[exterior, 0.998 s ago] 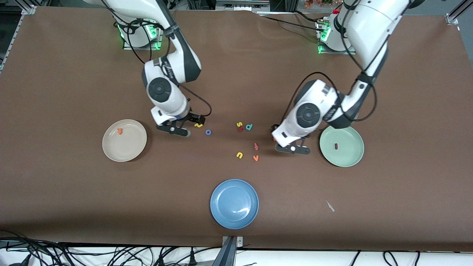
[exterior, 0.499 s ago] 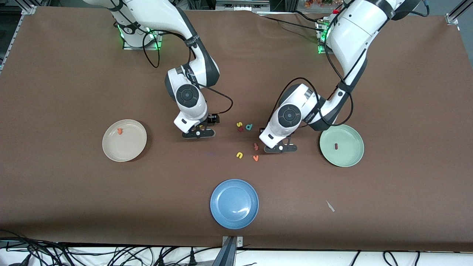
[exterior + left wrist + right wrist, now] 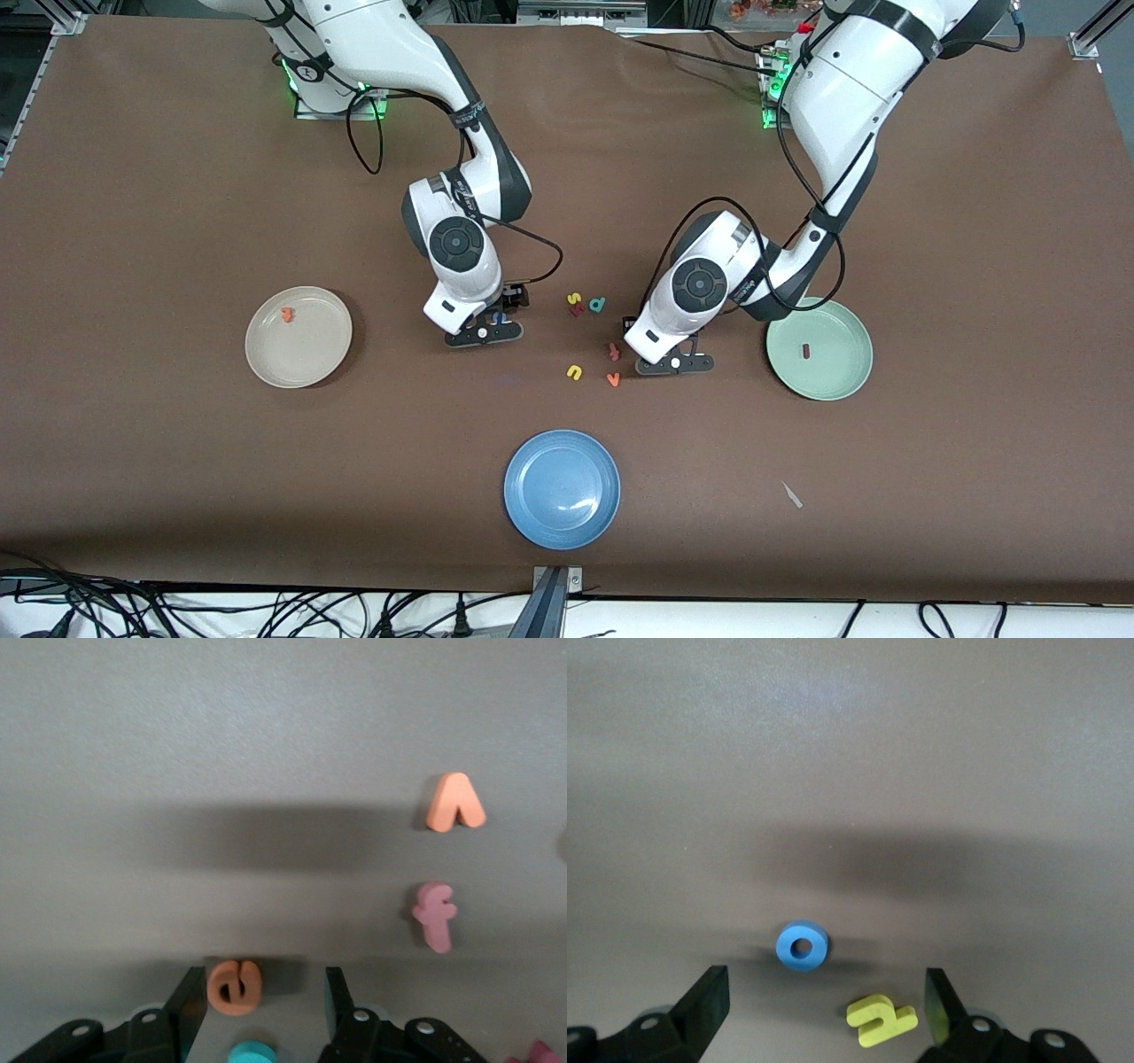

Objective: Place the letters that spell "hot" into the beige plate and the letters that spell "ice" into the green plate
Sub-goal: 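Reach orange e with the left gripper while the right gripper grasps blue o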

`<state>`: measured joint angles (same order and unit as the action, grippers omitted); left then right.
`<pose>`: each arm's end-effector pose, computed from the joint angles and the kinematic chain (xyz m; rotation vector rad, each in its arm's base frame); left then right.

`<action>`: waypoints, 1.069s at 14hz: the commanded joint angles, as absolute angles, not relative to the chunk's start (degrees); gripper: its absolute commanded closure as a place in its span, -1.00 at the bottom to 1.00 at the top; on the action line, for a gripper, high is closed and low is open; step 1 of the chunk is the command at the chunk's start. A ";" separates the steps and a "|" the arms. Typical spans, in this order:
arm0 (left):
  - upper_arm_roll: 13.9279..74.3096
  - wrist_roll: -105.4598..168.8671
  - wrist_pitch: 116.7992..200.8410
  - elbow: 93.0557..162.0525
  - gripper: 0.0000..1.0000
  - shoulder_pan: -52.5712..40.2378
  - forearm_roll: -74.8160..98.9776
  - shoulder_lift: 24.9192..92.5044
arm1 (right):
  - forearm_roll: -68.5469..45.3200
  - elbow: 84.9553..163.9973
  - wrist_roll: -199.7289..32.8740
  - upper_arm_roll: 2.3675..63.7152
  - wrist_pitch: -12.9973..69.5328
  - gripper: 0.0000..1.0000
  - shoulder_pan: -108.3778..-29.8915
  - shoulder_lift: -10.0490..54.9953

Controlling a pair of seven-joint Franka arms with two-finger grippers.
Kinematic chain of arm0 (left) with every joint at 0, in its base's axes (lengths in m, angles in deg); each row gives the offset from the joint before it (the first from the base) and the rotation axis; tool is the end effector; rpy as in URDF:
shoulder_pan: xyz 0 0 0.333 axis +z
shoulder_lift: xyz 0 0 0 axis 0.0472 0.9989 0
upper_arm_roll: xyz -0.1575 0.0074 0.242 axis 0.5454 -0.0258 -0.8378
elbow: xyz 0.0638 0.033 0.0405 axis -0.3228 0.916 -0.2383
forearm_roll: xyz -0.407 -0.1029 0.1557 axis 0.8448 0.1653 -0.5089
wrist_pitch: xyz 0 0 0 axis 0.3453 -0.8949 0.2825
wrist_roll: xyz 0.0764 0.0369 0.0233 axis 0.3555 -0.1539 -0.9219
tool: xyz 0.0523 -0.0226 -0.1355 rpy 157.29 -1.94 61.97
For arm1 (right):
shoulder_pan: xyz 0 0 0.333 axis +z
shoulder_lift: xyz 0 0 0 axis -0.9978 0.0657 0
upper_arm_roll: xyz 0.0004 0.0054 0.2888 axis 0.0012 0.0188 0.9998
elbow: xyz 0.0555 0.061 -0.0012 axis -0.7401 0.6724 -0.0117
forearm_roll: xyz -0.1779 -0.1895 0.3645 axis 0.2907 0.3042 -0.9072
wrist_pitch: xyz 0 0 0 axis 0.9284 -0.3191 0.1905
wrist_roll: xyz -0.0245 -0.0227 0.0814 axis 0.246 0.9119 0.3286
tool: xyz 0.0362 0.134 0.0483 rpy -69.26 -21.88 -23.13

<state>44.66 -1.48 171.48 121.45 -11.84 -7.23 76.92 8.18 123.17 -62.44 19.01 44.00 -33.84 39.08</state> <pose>0.5889 -0.3705 0.0831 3.1093 0.0994 -0.1992 0.5680 0.3872 0.0987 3.1043 0.2460 -0.0861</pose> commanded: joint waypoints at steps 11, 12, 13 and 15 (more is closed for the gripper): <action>44.69 -1.22 167.97 121.27 1.00 -11.36 -9.66 76.34 | 2.47 120.90 -62.84 20.12 48.26 -0.72 -34.11 42.60; 44.60 -1.13 164.65 120.40 1.00 -11.18 -9.74 75.29 | 2.38 120.90 -62.75 20.12 48.44 -0.67 -34.11 42.60; 44.60 -0.18 161.74 119.35 1.00 -10.13 -9.74 74.23 | 2.38 120.90 -62.75 20.12 48.44 -0.61 -34.11 42.60; 44.69 6.21 158.74 119.86 1.00 -6.28 -9.74 72.47 | 2.47 120.90 -63.54 20.12 48.44 -0.53 -34.20 42.60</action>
<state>44.46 0.99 162.37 119.04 -9.86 -8.10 75.54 3.66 122.45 -62.51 19.94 48.38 -33.89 41.52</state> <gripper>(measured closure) 0.749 0.216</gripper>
